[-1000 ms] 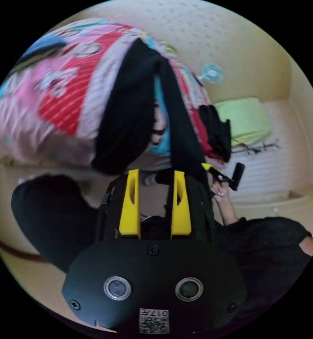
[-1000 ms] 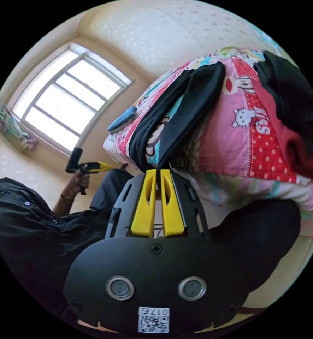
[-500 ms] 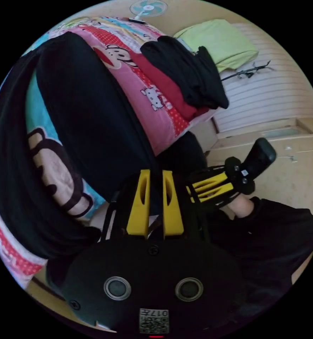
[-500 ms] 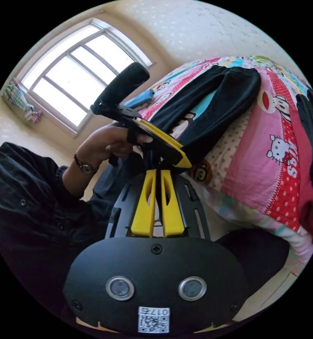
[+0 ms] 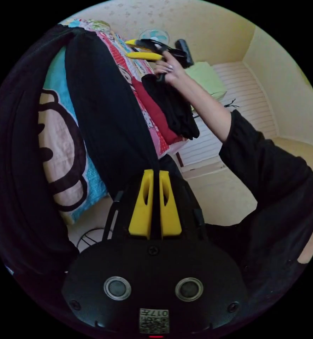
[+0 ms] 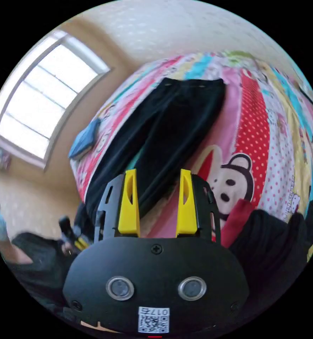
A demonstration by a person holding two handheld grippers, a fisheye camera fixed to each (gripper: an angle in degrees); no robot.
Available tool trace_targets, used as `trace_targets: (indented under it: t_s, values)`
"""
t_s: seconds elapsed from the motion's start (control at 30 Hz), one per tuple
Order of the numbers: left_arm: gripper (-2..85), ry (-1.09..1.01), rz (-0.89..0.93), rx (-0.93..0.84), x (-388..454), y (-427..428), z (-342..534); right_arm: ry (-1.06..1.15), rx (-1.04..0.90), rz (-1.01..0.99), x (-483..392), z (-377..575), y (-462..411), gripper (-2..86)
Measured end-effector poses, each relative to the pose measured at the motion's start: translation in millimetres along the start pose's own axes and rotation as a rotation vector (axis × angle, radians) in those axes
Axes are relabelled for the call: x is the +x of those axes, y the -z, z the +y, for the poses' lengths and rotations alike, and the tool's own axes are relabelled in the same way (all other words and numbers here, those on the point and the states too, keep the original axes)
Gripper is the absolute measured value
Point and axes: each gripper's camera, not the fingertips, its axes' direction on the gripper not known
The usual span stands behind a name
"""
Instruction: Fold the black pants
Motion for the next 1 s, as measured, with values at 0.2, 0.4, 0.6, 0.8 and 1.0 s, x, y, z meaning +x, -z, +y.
trace_targets:
  t_s: [0.2, 0.4, 0.6, 0.8, 1.0]
  values:
    - [1.2, -0.013, 0.028, 0.100, -16, 26, 29, -0.389, 0.298, -0.196, 110, -37, -45, 12.2]
    - [1.2, 0.077, 0.144, 0.172, -47, 76, 45, -0.341, 0.534, -0.542, 88, -52, -51, 3.6]
    - [1.5, 0.168, 0.068, 0.279, -64, 153, 81, -0.084, 0.410, -0.517, -39, -114, -80, 2.7]
    - [2.1, 0.314, -0.097, 0.332, -76, 189, 118, -0.125, 0.315, -0.463, -103, -124, -164, 1.9]
    - [2.8, 0.330, -0.119, 0.352, -75, 202, 131, -0.214, 0.426, -0.628, -91, -72, -172, 1.3]
